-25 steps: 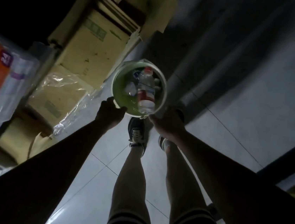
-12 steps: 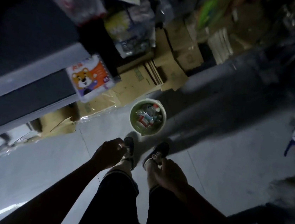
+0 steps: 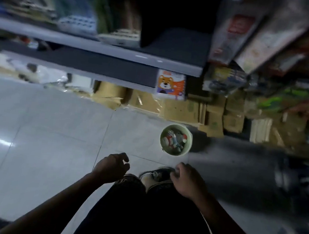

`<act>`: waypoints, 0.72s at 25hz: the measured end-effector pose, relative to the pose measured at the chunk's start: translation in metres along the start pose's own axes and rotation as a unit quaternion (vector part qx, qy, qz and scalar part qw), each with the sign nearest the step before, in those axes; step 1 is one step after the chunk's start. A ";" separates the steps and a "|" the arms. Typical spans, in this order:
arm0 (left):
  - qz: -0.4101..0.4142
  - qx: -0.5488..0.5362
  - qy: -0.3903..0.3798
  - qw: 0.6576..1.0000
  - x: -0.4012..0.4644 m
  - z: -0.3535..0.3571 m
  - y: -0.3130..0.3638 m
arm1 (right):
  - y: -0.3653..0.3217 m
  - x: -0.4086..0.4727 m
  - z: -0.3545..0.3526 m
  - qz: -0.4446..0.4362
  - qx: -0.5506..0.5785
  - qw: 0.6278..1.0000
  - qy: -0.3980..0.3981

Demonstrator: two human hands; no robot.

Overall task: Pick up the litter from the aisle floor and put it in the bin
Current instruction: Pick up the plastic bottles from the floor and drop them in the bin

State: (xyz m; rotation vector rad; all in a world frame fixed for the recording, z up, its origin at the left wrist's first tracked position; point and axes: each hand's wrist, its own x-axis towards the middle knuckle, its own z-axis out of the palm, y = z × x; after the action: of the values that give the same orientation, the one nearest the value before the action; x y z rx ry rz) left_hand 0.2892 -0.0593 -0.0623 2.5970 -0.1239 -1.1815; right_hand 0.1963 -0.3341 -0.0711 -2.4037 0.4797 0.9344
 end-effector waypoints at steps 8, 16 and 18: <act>-0.135 -0.155 0.061 0.977 -0.141 0.060 -0.133 | -0.091 -0.044 0.029 -0.140 -0.184 0.969 -0.085; -0.265 -0.324 0.140 0.897 -0.243 0.131 -0.177 | -0.175 -0.072 0.051 -0.246 -0.322 0.907 -0.114; -0.289 -0.361 0.160 0.872 -0.254 0.138 -0.178 | -0.192 -0.070 0.051 -0.265 -0.346 0.891 -0.123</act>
State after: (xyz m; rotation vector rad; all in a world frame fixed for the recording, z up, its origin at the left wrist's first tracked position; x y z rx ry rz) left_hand 0.0112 0.1294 -0.0158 2.1136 1.0243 -0.7032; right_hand 0.2148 -0.1406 0.0089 -2.7128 -0.7012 1.2577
